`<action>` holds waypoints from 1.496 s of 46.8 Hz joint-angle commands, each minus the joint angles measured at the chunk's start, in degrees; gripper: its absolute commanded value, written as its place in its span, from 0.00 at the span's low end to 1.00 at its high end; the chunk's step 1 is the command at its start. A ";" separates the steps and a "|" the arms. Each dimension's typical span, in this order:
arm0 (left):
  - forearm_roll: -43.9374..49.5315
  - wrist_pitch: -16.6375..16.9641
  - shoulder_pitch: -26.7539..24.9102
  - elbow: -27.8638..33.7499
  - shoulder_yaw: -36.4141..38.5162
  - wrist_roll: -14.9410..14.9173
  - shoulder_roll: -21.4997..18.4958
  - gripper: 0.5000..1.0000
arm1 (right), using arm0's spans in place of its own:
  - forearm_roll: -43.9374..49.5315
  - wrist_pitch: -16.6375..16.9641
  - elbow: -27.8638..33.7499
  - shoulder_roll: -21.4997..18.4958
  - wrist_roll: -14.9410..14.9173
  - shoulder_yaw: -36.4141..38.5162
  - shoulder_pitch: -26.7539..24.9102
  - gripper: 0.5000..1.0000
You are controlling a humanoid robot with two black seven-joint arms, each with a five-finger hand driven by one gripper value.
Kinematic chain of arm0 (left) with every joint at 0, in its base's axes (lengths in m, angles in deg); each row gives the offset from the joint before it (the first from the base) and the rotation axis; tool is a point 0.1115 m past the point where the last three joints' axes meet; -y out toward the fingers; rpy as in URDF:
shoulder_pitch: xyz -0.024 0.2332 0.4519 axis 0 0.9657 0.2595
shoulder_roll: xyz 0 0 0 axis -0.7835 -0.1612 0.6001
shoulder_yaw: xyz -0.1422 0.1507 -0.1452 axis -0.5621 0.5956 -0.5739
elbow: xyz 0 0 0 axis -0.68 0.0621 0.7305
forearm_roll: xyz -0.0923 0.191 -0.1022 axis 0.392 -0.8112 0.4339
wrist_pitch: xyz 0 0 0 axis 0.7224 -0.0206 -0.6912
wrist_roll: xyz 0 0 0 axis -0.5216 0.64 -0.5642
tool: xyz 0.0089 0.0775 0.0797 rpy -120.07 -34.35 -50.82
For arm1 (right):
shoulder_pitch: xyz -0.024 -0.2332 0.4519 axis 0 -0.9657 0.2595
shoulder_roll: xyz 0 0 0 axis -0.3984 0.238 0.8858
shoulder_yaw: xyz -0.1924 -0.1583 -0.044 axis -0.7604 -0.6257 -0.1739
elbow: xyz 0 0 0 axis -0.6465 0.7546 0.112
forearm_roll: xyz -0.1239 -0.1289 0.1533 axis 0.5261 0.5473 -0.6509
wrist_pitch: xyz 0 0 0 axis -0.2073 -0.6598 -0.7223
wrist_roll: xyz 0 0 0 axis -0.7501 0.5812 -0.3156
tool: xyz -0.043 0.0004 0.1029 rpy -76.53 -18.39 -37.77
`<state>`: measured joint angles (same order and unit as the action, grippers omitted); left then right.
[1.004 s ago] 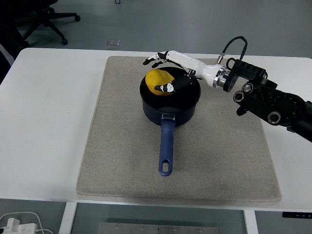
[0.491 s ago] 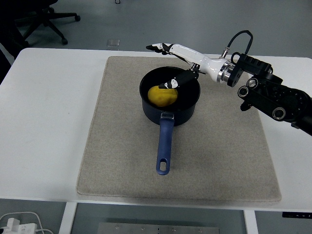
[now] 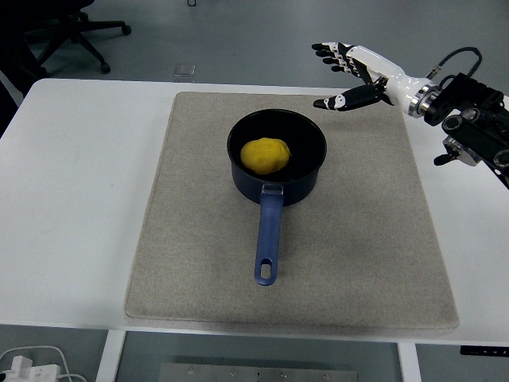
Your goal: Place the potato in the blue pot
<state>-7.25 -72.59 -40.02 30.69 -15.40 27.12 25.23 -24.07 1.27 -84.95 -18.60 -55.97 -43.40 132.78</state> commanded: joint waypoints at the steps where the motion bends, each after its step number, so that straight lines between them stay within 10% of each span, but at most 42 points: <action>1: 0.00 0.00 0.02 -0.04 0.00 0.00 0.00 0.99 | -5.93 1.26 3.00 -0.10 1.32 -0.10 -0.16 0.87; 20: 0.00 0.00 0.02 -0.12 0.00 0.00 0.00 0.99 | -20.62 1.79 4.24 1.48 2.02 0.08 -0.87 0.87; 43: 0.00 0.00 0.02 0.23 0.00 0.00 0.00 0.99 | -34.68 3.45 4.24 2.80 13.28 0.08 -1.31 0.87; 70: -0.17 0.00 -0.07 0.40 0.09 0.00 0.00 0.99 | -43.91 2.14 4.33 6.49 12.75 0.08 -3.50 0.87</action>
<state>-7.34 -72.59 -40.08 31.09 -15.36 27.12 25.23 -68.00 2.93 -80.56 -12.92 -42.64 -43.33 129.72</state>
